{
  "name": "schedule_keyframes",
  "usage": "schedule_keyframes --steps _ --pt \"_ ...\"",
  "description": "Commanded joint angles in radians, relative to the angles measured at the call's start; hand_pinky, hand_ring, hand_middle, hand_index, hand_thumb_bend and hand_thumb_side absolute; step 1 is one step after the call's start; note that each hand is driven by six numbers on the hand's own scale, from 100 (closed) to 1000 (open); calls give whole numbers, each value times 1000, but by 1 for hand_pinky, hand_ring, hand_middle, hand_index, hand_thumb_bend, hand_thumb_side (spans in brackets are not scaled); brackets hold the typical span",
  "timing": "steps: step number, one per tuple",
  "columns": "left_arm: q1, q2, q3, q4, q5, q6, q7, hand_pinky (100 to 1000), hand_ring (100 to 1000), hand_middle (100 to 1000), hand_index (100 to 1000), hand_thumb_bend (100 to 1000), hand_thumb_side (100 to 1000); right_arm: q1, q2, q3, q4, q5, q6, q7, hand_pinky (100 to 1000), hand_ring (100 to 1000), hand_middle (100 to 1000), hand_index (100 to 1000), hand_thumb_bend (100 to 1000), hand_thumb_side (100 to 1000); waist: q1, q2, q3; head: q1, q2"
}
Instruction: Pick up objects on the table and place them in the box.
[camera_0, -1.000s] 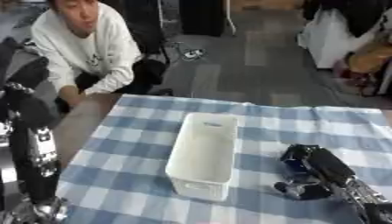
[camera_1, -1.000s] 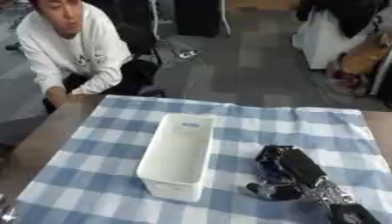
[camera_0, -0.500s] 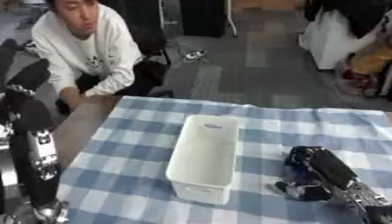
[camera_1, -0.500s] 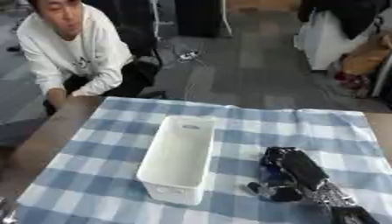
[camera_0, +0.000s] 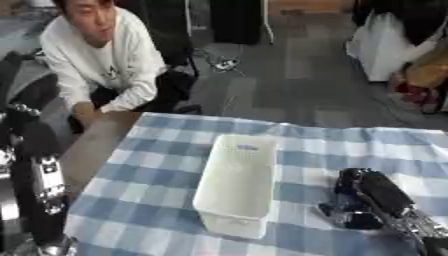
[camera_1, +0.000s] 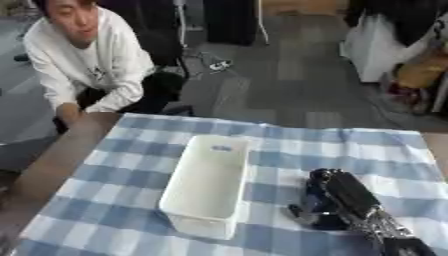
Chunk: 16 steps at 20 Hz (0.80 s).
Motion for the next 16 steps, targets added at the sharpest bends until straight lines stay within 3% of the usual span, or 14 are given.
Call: schedule_keyframes --steps 1,3,5,6,7,10,11,12,16 --pt "-17 9 0 -16 4 -2 0 832 789 961 982 157 837 3 -13 -1 15 -10 -118 -121 100 212 347 479 337 720 4 -2 4 -11 -14" --pt "-18 9 -1 -16 5 -2 -1 832 789 961 982 154 838 6 -14 0 14 -14 -129 -124 100 144 304 439 184 716 4 1 5 -11 -14" --pt "-19 9 -1 -16 5 -2 -1 832 789 961 982 153 839 9 -15 0 15 -18 -141 -126 100 125 294 428 162 725 5 3 5 -12 -14" --pt "-19 9 -2 -16 5 -2 -1 832 789 962 982 152 841 10 -15 -1 15 -19 -143 -128 100 100 261 401 100 794 5 5 4 -12 -13" --pt "-18 9 -2 -16 5 -1 -1 832 788 962 982 151 841 11 -16 -2 14 -19 -143 -132 100 100 255 399 100 804 6 6 4 -13 -13" --pt "-18 9 -2 -16 5 -1 -1 832 788 962 982 148 843 13 -15 -5 14 -26 -135 -149 100 100 166 397 100 951 9 10 3 -14 -14" --pt "-18 9 -2 -16 5 0 -1 832 788 962 982 148 843 15 -13 -7 18 -33 -130 -154 100 100 176 395 100 935 10 11 2 -15 -14" --pt "-18 9 -2 -16 5 0 0 832 788 962 982 147 844 15 -13 -7 21 -40 -127 -155 100 100 109 390 100 977 10 12 2 -16 -14" --pt "-17 9 -2 -16 5 1 0 832 788 962 982 145 844 20 -9 -10 42 -87 -125 -134 100 100 100 338 100 850 12 15 0 -17 -13"
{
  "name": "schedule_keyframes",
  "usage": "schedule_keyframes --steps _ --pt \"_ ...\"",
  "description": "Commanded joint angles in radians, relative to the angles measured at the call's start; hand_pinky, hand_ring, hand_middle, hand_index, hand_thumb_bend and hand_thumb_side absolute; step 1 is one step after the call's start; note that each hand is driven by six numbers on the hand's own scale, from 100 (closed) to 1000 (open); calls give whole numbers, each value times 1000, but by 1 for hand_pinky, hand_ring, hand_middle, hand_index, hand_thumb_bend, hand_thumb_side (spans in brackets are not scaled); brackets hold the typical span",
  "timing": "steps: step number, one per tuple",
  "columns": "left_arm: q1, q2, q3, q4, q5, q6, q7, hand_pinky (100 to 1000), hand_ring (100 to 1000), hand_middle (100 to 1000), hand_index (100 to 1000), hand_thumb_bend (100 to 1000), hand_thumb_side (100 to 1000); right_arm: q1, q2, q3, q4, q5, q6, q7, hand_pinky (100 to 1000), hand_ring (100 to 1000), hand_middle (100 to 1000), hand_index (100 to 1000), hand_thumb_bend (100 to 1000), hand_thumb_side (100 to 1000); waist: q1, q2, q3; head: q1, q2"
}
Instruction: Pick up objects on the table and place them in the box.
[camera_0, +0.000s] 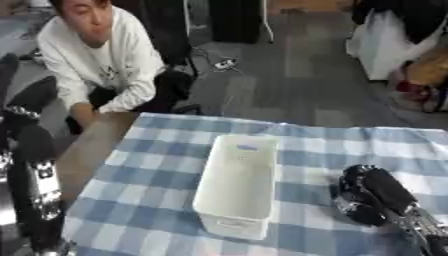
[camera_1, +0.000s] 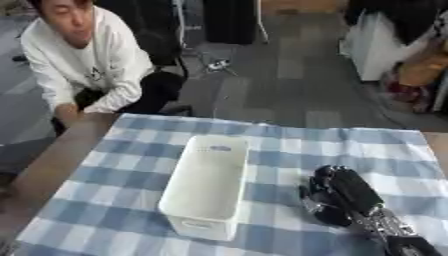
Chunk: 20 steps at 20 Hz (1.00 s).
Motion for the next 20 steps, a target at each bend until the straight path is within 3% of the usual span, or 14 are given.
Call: schedule_keyframes --steps 1,5,11,20 --pt "-10 11 2 -16 5 1 0 832 788 962 981 145 844 21 1 -3 50 -39 -133 -118 100 100 100 278 100 766 9 1 -2 -9 -8" --pt "-11 10 1 -16 5 1 1 832 787 962 981 144 845 27 -1 -1 45 -80 -148 -80 100 100 100 160 100 761 11 3 -2 -10 -11" --pt "-11 10 1 -16 5 1 0 829 787 962 981 144 845 33 -2 -1 48 -137 -176 -3 100 100 100 152 100 703 12 3 -2 -9 -9" --pt "-4 18 0 -16 5 2 -2 829 787 962 981 144 843 2 -25 16 0 -289 -205 132 100 100 100 152 100 684 3 -10 -8 6 -1"
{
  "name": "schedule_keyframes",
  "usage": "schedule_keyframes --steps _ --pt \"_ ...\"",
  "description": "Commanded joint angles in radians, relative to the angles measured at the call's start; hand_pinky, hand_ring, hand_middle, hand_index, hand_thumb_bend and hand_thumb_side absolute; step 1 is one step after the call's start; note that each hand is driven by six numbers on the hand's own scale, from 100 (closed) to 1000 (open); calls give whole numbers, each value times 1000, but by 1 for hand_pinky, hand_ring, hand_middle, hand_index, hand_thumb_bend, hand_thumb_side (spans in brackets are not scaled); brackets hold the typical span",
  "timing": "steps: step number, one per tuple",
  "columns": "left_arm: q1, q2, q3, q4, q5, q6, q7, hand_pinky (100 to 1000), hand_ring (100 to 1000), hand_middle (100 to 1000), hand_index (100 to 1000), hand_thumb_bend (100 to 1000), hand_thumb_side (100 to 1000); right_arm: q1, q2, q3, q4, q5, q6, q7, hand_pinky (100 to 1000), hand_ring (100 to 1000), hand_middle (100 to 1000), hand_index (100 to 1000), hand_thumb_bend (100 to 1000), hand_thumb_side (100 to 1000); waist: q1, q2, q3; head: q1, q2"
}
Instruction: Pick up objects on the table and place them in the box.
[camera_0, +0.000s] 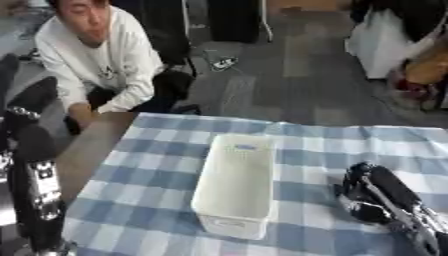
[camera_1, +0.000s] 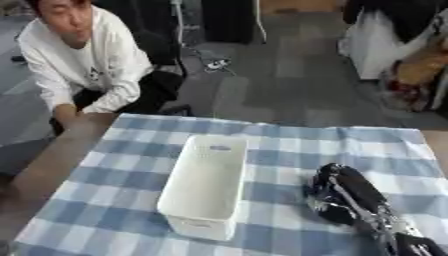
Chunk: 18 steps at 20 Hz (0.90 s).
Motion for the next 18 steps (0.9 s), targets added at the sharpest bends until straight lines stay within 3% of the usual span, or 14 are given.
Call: schedule_keyframes --steps 1,11,18 --pt "-3 19 0 -16 5 0 -1 829 787 962 981 145 842 -3 -11 11 -5 -64 -56 -2 100 100 100 151 100 684 1 -12 -3 7 0" --pt "10 31 -1 -16 2 4 -3 830 787 962 981 143 842 -44 -55 39 -97 -246 -52 127 100 100 100 149 100 660 -11 -31 -15 19 6" --pt "18 37 -3 -16 1 7 -5 830 786 962 980 143 843 -70 -75 63 -161 -361 -39 208 100 100 100 147 100 690 -15 -39 -20 25 10"
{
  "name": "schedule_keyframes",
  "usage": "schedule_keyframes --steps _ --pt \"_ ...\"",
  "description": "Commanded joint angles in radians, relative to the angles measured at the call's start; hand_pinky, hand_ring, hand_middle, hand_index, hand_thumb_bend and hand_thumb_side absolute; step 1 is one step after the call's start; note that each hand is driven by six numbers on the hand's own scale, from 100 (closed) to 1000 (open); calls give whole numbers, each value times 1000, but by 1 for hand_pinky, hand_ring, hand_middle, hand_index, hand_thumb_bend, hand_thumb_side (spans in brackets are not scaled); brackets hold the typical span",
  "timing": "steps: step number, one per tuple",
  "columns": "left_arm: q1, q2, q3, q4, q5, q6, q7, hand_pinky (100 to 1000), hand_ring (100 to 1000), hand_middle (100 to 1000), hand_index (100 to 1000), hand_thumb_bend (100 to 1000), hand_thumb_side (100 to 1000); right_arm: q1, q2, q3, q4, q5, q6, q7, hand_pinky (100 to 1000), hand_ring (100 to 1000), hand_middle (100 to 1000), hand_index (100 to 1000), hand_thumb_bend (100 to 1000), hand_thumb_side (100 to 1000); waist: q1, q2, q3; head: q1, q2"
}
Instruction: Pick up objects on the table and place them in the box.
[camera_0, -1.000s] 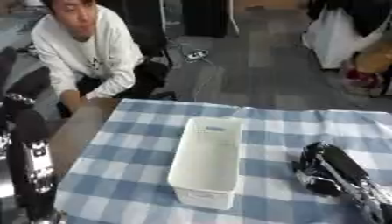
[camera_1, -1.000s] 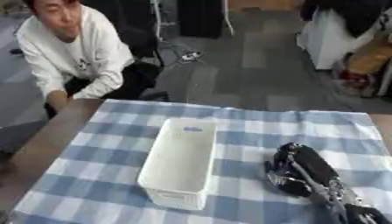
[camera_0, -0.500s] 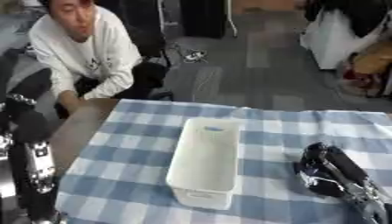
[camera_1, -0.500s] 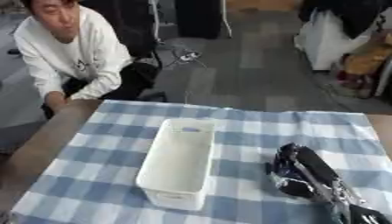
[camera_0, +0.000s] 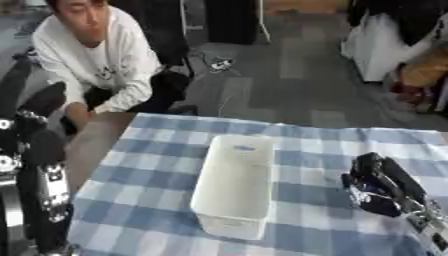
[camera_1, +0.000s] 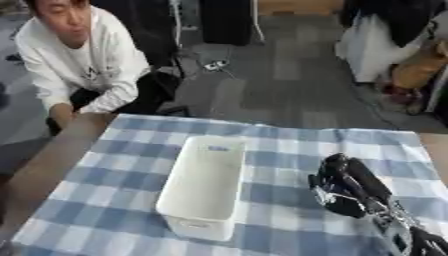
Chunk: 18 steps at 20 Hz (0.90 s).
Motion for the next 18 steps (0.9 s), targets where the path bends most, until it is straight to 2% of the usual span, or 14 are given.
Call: schedule_keyframes --steps 1,9,18 --pt "-2 27 3 -16 1 3 0 830 786 962 980 143 843 -35 -35 11 -50 -53 3 35 100 100 100 147 100 690 -2 -23 -2 11 5" --pt "6 32 0 -16 2 6 -4 831 786 963 981 140 847 -71 -35 52 -125 -156 8 118 100 100 100 145 100 702 -9 -32 -5 23 33" --pt "3 30 -5 -16 7 7 -11 831 786 963 981 141 846 -132 19 124 -194 -265 -14 232 100 100 100 143 100 710 -11 -36 5 32 64"
